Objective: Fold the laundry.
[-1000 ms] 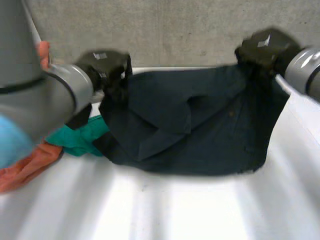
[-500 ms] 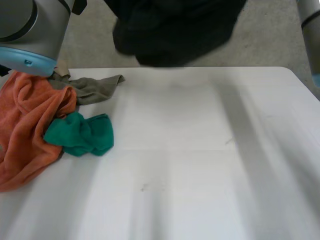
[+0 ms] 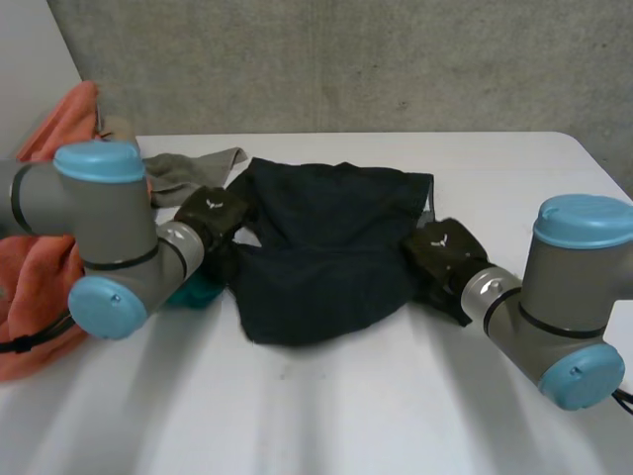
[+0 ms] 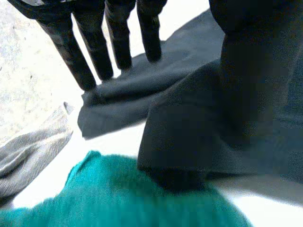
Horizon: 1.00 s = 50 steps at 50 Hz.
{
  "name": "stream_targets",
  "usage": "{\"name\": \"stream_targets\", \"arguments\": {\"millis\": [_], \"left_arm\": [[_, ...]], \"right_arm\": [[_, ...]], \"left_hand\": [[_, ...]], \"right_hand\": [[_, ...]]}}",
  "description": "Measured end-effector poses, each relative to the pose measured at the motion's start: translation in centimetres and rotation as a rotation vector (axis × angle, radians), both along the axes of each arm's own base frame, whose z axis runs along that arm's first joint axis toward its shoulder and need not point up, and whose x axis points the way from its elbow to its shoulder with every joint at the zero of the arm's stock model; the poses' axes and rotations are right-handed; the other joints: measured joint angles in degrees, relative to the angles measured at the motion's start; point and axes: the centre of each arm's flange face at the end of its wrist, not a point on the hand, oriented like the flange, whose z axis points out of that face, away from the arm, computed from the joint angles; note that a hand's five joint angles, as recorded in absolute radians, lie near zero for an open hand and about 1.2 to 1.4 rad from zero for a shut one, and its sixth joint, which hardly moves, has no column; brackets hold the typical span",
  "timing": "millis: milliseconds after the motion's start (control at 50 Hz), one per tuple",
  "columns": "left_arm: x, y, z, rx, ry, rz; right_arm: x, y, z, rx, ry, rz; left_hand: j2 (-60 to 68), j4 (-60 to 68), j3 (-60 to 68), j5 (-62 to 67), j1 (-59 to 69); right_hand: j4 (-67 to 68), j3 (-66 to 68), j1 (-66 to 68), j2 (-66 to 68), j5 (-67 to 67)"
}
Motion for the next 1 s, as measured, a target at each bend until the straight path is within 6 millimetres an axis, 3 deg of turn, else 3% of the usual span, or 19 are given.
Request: {"name": "stream_targets", "arguments": {"millis": [120,260,320,380,420,520,620,720,820,1000], "left_arm": [[0.2,1.5,1.3,-0.021,-0.026,0.008],[1.2,5.7,5.8,-0.084,0.020,-0.013],[1.8,7.7,6.5,-0.088,0.028,-0.019],[2.3,9.6,6.3,-0.071,0.023,-0.032],[2.5,11.1,5.8,-0.048,0.014,-0.047],[2.6,13.9,3.4,0.030,-0.024,-0.090],[2.3,14.2,1.5,0.084,-0.051,-0.103],[1.7,12.9,-0.2,0.134,-0.066,-0.094],[1.0,11.6,-1.2,0.160,-0.073,-0.082],[-0.4,9.7,-2.4,0.139,-0.074,-0.067]], "right_arm": [[-0.3,0.2,-0.2,0.028,0.000,-0.022],[-0.7,1.0,0.4,0.051,-0.059,-0.049],[-0.8,1.3,0.5,0.059,-0.072,-0.055],[-0.9,1.5,0.4,0.064,-0.078,-0.058],[-0.9,1.6,0.4,0.065,-0.079,-0.059],[-1.0,1.6,0.3,0.066,-0.077,-0.060],[-0.9,1.7,0.2,0.067,-0.074,-0.059],[-1.0,1.7,0.1,0.070,-0.072,-0.059],[-1.0,1.6,0.1,0.072,-0.071,-0.059],[-1.0,1.8,-0.2,0.079,-0.064,-0.057]], "left_hand": [[-10.6,-11.1,-10.8,-9.8,-8.9],[-10.7,-11.1,-10.8,-9.8,-8.9],[-10.6,-10.9,-10.7,-9.8,-8.7],[-7.3,-7.9,-7.9,-7.2,-5.1],[2.0,1.6,1.3,1.9,5.4],[10.5,10.6,10.3,10.5,13.4],[10.2,10.1,10.0,10.1,12.8],[7.1,6.7,6.9,6.5,9.1],[2.6,1.9,2.4,1.8,4.8],[6.3,6.3,6.1,6.5,8.5]], "right_hand": [[0.0,0.0,0.0,0.0,0.0],[0.0,0.0,0.0,0.0,0.0],[0.0,0.0,0.0,0.0,0.0],[0.0,0.0,0.0,0.0,0.0],[0.0,0.0,0.0,0.0,0.0],[0.0,0.0,0.0,0.0,0.0],[0.0,0.0,0.0,0.0,0.0],[0.0,0.0,0.0,0.0,0.0],[0.0,0.0,0.0,0.0,0.0],[0.0,0.0,0.0,0.0,0.0]]}}
